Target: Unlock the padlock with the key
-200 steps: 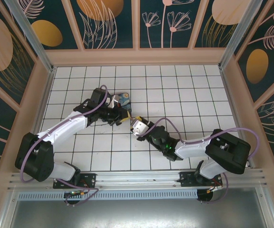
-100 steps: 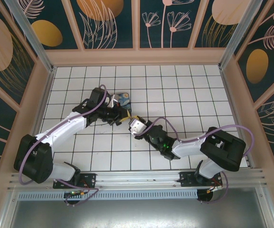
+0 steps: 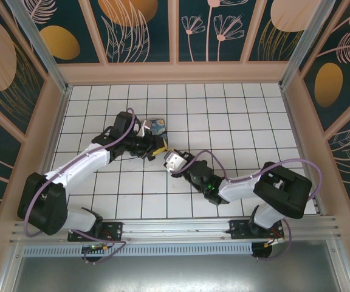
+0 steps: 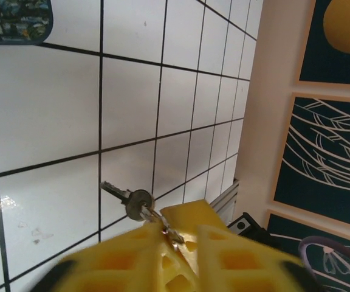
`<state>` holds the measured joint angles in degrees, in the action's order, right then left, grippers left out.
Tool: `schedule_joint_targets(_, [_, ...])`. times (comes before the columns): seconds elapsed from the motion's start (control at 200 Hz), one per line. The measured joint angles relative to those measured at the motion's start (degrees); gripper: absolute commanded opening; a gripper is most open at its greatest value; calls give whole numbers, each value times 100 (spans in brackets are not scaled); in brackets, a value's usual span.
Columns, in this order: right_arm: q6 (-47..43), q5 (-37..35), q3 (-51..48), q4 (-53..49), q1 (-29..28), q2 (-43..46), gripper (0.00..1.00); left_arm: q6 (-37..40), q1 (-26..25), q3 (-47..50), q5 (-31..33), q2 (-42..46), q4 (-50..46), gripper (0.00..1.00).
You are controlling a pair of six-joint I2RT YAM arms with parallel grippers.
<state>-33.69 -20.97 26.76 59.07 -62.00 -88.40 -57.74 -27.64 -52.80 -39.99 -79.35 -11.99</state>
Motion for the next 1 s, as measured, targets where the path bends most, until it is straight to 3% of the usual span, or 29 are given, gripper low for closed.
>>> schedule_joint_targets(0.22, [772, 704, 57, -903, 109, 337, 0, 160, 149, -2, 109, 114, -39, 50])
schedule_joint_targets(0.345, [1720, 1687, 59, -1482, 610, 780, 0, 662, 188, -68, 393, 111, -291, 46])
schedule_joint_targets(0.485, [3003, 3309, 59, -1709, 1377, 1150, 0, 1318, 188, -79, 468, 111, -332, 42])
schedule_joint_targets(0.761, [5217, 6159, 48, -1207, 2356, 1113, 0, 1847, 188, 92, -319, 297, 920, 44])
schedule_joint_targets(1.001, [6159, 7132, 44, -568, 2573, 973, 0, 2157, 181, 302, -1014, 256, 1314, 40])
